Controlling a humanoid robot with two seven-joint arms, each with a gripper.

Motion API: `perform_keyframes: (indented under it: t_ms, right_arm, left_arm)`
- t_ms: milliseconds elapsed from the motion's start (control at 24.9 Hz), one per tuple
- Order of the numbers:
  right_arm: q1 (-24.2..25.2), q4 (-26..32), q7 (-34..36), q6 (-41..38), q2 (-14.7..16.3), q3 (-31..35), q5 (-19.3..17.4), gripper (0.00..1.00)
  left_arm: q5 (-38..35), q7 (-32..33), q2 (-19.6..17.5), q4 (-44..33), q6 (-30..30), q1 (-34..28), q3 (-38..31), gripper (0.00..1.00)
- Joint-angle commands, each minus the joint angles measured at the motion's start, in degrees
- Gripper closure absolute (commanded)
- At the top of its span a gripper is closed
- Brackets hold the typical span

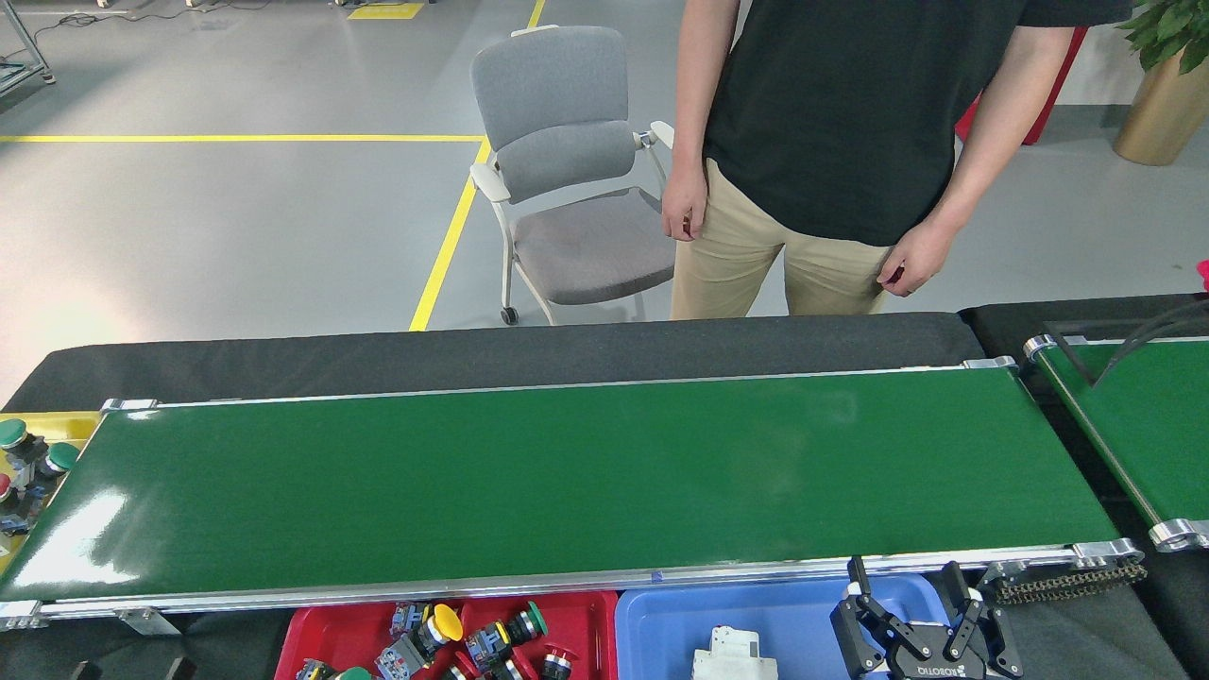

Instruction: Pick switch part from conveyor to tray

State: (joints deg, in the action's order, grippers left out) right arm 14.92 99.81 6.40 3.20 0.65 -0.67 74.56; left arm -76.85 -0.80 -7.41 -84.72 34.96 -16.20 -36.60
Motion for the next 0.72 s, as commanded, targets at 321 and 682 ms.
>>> perform_keyframes:
  t_ms: [321, 682]
  right_arm:
    - [-0.15, 1.61, -0.86, -0.56, 1.72, 1.81, -0.47, 0.00]
    - [0.20, 1.61, -1.91, -1.26, 1.64, 1.81, -0.47, 0.00]
  left_arm:
    - [0.56, -1.05, -5.34, -0.71, -1.04, 1.43, -0.31, 0.00]
    - [0.73, -1.93, -5.34, -0.27, 2.30, 1.26, -0.75, 0.00]
